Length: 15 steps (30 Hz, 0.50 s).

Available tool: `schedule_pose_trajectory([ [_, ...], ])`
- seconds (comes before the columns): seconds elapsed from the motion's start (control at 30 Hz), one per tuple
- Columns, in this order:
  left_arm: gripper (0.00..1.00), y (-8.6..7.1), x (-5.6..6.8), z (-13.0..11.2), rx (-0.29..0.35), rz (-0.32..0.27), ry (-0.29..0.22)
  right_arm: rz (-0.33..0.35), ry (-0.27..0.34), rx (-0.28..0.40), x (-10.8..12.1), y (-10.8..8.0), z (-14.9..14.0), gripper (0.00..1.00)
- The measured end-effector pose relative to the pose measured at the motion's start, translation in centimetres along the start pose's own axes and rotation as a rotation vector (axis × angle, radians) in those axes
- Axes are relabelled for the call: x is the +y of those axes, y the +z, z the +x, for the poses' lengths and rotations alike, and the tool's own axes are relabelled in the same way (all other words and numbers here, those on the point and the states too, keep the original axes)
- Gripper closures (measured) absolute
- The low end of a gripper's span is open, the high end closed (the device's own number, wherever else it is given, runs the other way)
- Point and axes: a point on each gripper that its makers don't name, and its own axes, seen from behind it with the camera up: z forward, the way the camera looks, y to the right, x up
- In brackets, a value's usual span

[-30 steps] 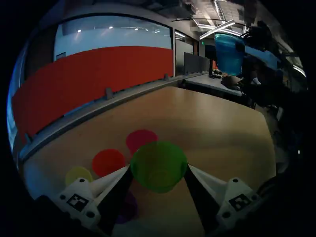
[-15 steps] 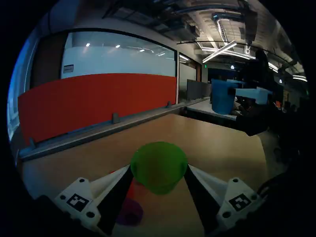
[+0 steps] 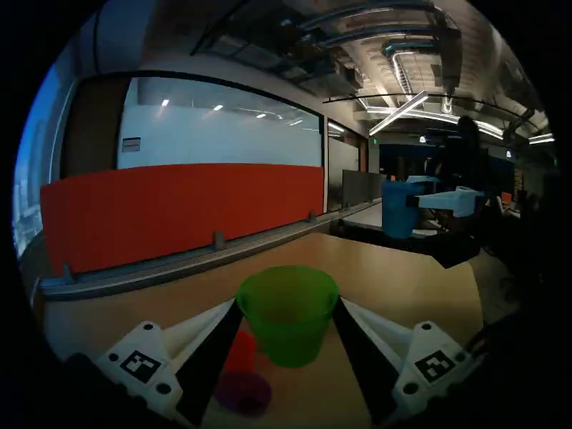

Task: Pour water

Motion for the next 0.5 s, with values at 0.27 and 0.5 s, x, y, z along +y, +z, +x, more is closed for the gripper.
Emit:
schedule_pose_trajectory([
  [0.27,0.12,-0.64,0.41,0.48,0.027,-0.003,0.039,0.005,0.0,0.0,-0.18,0.28,-0.02,0.09],
  [0.5,0.12,-1.02,0.5,0.69,0.036,-0.005,0.048,0.008,-0.002,-0.001,-0.22,0.46,-0.07,0.09],
])
